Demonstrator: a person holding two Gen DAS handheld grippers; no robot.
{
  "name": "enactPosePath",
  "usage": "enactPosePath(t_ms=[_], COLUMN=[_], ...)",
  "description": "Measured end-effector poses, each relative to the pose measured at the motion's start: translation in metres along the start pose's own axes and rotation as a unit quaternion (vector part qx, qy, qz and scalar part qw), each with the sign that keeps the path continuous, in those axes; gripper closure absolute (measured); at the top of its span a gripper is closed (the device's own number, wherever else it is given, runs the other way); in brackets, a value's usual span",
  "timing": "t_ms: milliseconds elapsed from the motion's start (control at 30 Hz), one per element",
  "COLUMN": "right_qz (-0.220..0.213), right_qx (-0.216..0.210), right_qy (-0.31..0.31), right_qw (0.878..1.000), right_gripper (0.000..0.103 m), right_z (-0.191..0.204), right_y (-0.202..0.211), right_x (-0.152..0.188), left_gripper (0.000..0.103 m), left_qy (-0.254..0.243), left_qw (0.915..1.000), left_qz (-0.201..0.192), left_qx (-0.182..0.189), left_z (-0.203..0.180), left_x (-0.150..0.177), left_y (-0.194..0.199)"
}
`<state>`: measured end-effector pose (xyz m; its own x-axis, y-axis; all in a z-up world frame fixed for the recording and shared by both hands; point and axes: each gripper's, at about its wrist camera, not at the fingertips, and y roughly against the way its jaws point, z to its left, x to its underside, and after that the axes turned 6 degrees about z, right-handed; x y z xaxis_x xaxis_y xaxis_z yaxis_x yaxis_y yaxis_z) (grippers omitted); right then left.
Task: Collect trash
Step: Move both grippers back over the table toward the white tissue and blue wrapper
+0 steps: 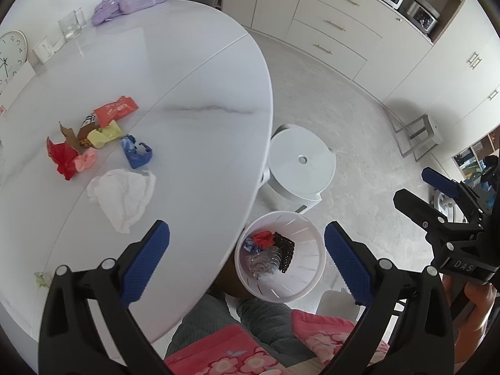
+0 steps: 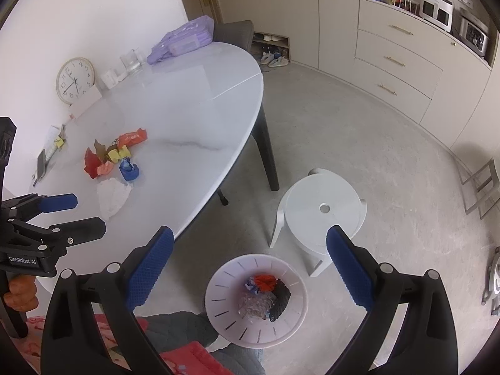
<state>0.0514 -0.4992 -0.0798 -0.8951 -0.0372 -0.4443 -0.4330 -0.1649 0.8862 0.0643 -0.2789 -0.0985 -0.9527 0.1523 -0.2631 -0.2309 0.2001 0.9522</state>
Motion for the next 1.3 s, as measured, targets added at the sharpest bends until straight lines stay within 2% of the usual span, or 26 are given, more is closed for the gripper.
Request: enactPosePath(t_ms=[400,633,867,1100,1167,1233,1300], right_qz=[0.007,0.017,0.032,0.052,0.057,0.063,0.067], right_qx=[-0.002,-0.011,-0.025,-0.030,-0.028,-0.025,-0.023], right_qy=[0.001,0.003,0.012,0.023,0.024,0.024,0.024], right_qw=[1.000,1.000,0.999,0.998,0.998,0.997,0.997], right_gripper=[0.005,0.005,0.005,0.005,0.005,0.005,0.005], right_z=[0.022,0.037,0.058,0.077,0.081,0.082,0.083], right_y=[-0.013,-0.029,-0.049,-0.070,-0.075,-0.079,-0.083], right_x=[-0.014,-0.027,-0.042,-0.055,-0.059,-0.063,-0.067], left_gripper=[0.008,0.008,0.008,0.008,0.012,0.028,0.036], left_qy=[0.016,0.071,0.125,0.130,0.126,0.127,0.137], left_qw=[0.9998,0.9972,0.9911,0.9901,0.9899,0.9887,0.9869], left_qz=[-0.007,-0.002,0.012,0.043,0.052,0.066,0.079], left_qx=[-0.009,-0.022,-0.043,-0.034,-0.042,-0.044,-0.030], left_z=[0.032,0.082,0.133,0.152,0.154,0.158,0.162], left_x=[-0.009,-0.012,-0.015,-0.030,-0.034,-0.038,-0.039], left_y=[-0.001,-0.014,-0.044,-0.087,-0.100,-0.112,-0.120])
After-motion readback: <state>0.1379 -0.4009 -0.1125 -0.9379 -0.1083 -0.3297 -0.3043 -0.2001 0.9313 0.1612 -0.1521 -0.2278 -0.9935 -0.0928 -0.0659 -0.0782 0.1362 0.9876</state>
